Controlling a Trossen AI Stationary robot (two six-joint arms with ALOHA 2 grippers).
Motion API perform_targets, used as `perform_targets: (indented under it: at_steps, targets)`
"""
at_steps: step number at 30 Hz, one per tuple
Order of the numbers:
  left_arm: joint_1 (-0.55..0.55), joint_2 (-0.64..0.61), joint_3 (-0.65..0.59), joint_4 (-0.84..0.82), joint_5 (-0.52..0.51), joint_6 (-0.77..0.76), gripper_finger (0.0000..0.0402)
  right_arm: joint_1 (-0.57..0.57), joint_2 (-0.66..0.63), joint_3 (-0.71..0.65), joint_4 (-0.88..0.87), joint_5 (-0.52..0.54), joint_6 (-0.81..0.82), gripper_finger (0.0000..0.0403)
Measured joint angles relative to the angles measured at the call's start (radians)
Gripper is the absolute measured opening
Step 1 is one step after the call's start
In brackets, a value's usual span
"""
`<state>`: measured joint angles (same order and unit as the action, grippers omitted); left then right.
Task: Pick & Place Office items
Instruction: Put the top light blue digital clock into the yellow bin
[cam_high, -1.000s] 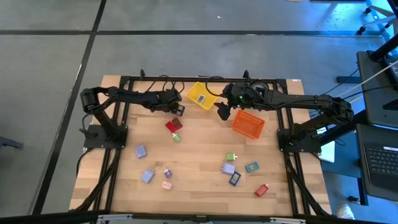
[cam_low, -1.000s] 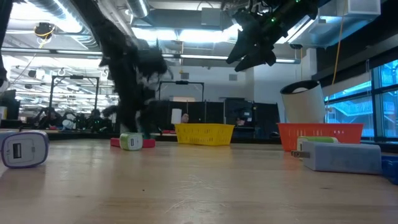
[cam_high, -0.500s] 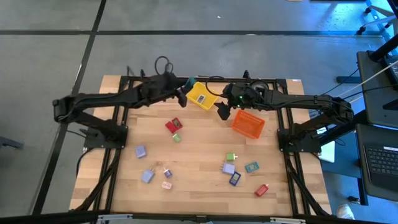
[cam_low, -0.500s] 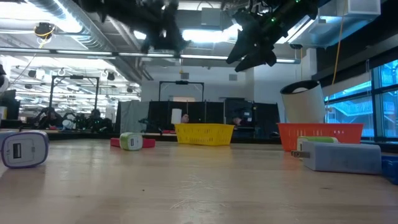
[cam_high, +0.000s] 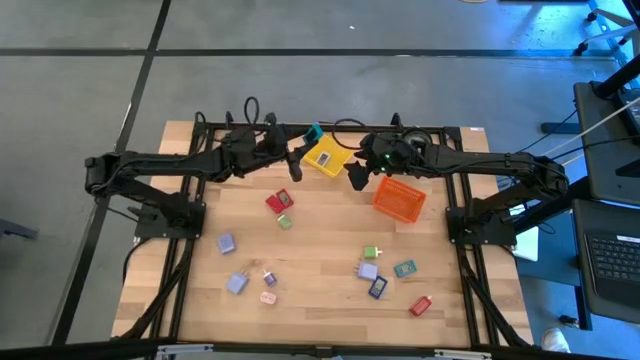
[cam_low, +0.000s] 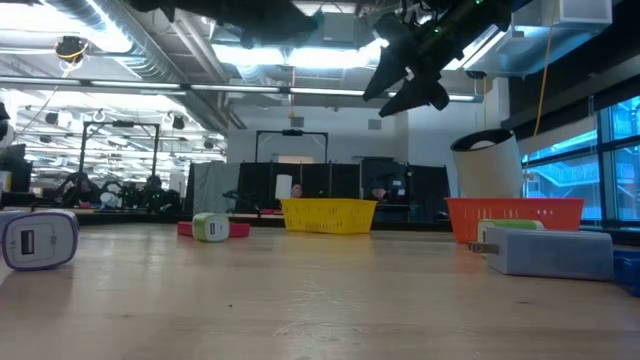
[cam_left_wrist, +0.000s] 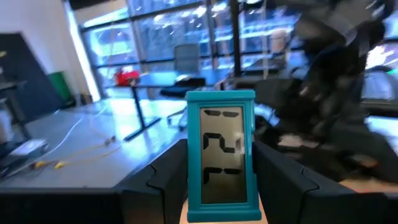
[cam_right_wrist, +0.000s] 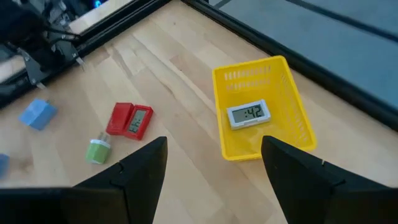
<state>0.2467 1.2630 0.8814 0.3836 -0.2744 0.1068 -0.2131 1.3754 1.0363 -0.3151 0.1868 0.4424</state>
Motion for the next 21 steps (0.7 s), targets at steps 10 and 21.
perform_targets:
  at_steps: [10,21]
  targets:
    - [0.067,0.201,0.000,-0.035,0.005,-0.140,0.0158,0.000,-0.050,-0.001,-0.002,-0.004,0.096,0.0263]
    - [0.132,0.472,0.000,0.010,0.004,-0.175,0.0158,0.000,-0.104,-0.001,-0.002,-0.003,0.040,0.0262]
